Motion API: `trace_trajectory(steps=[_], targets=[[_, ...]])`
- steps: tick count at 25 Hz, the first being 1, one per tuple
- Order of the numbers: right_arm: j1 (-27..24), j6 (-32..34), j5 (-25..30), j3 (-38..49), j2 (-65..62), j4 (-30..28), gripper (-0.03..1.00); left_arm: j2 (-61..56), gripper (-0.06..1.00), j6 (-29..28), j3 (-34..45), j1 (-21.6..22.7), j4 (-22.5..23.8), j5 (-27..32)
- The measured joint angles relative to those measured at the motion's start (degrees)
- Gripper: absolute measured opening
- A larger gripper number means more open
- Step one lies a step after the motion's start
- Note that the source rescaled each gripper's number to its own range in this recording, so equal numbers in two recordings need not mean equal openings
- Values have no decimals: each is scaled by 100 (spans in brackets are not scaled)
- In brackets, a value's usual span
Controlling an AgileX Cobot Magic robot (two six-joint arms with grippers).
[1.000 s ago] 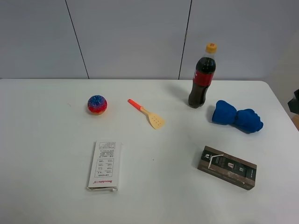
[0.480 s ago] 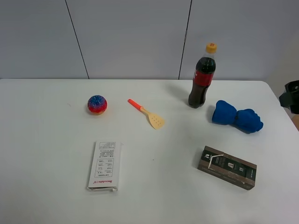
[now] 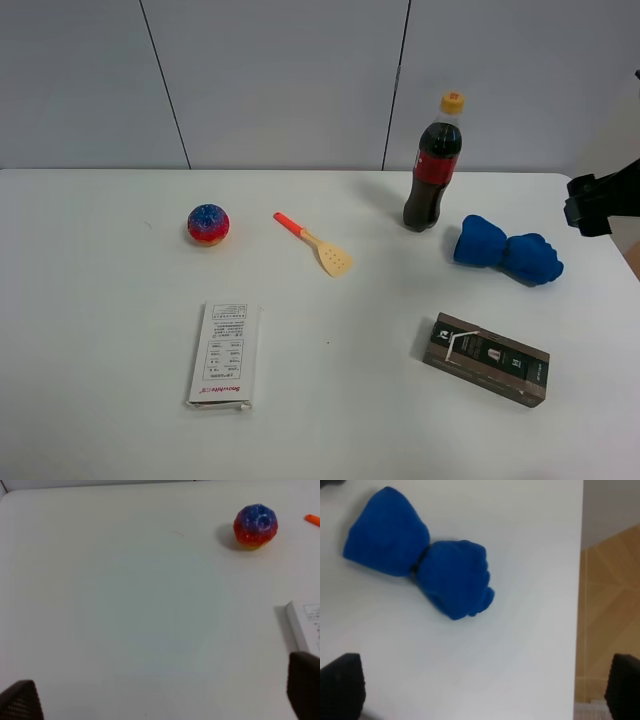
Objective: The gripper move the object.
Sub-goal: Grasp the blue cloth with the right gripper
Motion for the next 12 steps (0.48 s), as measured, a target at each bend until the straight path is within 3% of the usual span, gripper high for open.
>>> trace_trajectory(steps=[5, 12], targets=[[-266, -192, -350, -11, 641, 241, 96, 0, 100, 0, 0, 0, 0, 0], [-372, -615, -271, -246, 1558, 571, 96, 0, 100, 0, 0, 0, 0, 0]])
